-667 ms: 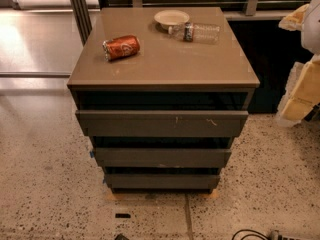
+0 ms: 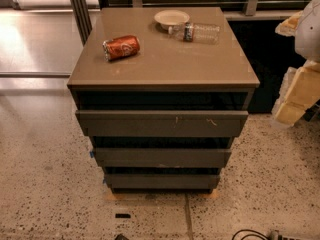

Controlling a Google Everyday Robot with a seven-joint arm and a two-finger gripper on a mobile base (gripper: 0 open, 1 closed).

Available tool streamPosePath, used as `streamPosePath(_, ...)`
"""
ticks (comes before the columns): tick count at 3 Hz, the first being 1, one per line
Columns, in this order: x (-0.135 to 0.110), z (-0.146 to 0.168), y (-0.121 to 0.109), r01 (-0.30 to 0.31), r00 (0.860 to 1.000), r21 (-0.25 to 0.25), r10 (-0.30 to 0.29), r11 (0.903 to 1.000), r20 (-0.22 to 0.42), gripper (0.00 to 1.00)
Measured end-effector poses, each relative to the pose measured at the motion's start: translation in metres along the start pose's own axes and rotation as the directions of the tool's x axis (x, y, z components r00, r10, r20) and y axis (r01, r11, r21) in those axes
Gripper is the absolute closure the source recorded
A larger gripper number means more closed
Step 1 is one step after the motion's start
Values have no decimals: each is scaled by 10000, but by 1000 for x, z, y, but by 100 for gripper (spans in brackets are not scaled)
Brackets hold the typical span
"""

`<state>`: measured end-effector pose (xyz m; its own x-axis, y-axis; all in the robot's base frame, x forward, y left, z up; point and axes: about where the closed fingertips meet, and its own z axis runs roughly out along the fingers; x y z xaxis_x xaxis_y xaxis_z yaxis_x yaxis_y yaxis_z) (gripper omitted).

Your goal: Open top drawer

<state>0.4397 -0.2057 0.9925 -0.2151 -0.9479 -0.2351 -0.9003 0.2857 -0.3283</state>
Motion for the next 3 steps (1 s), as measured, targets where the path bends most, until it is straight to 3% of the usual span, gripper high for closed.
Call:
streamPosePath(1, 1, 46, 11, -669, 9977, -298, 670, 9973, 26, 0)
streamPosePath(2, 3, 118, 34, -1530, 9881, -769, 1535, 9852, 8, 0)
streamPosePath(3, 5, 203, 61, -2534, 9656, -1460, 2592, 9563, 216, 0)
